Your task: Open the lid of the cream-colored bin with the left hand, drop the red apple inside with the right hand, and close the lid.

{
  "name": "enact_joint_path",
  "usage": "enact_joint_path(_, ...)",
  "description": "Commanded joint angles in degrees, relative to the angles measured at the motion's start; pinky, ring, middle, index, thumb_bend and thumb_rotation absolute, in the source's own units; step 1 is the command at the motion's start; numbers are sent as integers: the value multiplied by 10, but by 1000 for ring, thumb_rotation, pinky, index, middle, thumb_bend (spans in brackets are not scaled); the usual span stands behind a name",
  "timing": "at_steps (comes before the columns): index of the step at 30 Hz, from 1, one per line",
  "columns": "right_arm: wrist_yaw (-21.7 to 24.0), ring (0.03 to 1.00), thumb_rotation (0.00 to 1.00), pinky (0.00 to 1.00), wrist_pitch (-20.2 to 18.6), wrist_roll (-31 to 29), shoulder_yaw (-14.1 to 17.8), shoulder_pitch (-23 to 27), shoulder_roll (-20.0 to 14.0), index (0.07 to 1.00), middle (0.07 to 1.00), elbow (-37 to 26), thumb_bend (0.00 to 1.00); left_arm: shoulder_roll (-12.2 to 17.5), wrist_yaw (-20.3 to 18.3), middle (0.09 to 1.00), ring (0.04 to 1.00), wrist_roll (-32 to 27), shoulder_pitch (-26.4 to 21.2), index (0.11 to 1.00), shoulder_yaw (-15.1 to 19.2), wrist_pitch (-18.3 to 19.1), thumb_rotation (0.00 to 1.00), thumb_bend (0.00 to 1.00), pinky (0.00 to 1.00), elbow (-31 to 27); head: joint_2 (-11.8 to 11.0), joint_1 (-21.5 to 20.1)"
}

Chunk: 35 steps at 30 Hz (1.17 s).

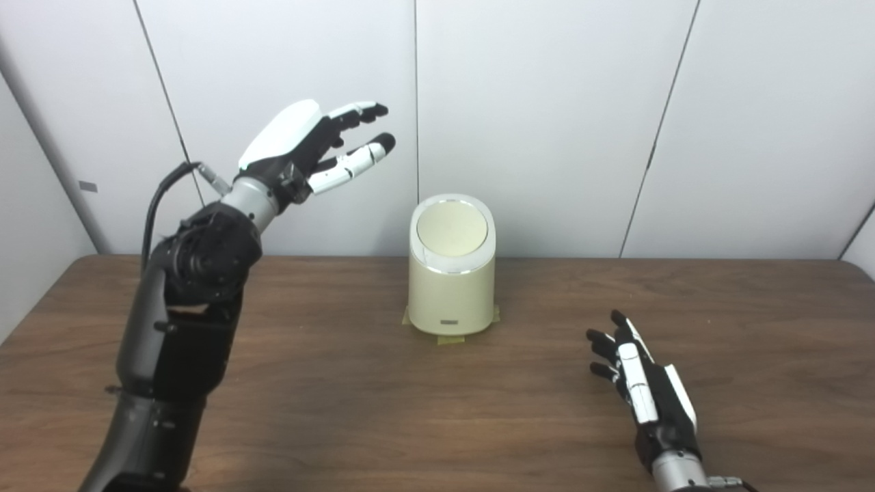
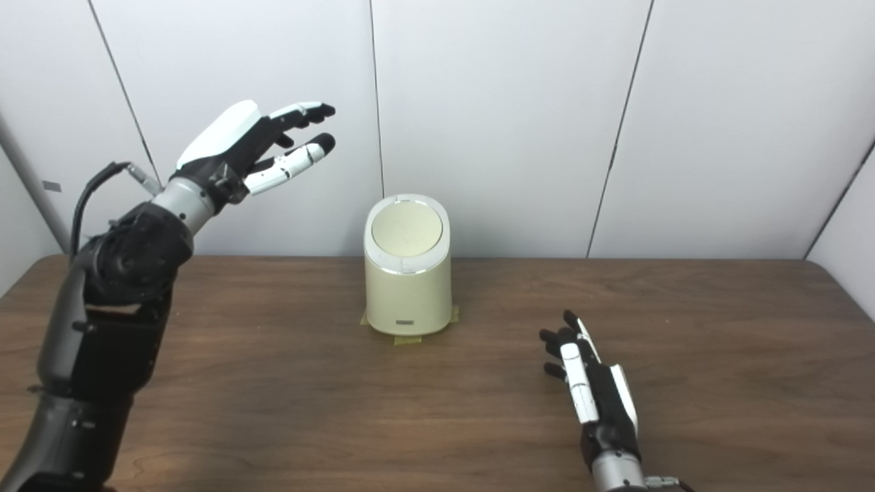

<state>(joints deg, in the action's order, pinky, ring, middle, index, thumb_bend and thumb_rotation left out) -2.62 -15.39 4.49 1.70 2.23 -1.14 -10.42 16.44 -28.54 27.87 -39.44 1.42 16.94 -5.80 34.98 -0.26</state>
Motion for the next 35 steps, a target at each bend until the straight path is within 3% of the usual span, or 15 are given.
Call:
enact_joint_path(1, 3, 865, 1000, 806, 29, -13, 4, 18, 1, 950, 857, -25, 534, 3, 6, 909, 899, -50, 6, 918, 24, 40, 985, 443, 857, -41, 1, -1)
enact_joint_path(3, 6, 865, 1000, 811, 32, -23, 7, 18, 0, 954, 868, -27, 545, -4, 14, 915, 902, -81, 39, 933, 41, 69, 997, 427, 877, -73, 2, 0)
enact_joint_path(6, 5, 867, 993, 817, 30, -32, 12, 17, 1, 953, 871, -32, 563, -18, 37, 920, 909, -119, 89, 941, 60, 83, 995, 475, 882, -104, 4, 1)
enact_joint_path(14, 6, 875, 980, 831, 33, -52, 20, 16, 2, 952, 867, -46, 572, -74, 110, 938, 927, -195, 217, 966, 74, 78, 990, 475, 911, -151, 5, 5)
enact_joint_path(22, 16, 909, 997, 867, 18, -51, 10, 12, -8, 919, 929, -79, 593, -120, 163, 959, 936, -249, 294, 983, 76, 57, 1000, 417, 915, -158, 12, -1)
enact_joint_path(29, 22, 937, 1000, 890, 11, -49, 6, 6, -17, 903, 942, -88, 556, -134, 189, 998, 981, -279, 354, 1000, 70, 17, 1000, 384, 967, -155, 6, 7)
enact_joint_path(35, 22, 966, 1000, 928, 3, -48, 5, 0, -19, 924, 956, -96, 555, -140, 204, 1000, 1000, -294, 378, 1000, 60, 10, 993, 379, 1000, -150, 7, 1)
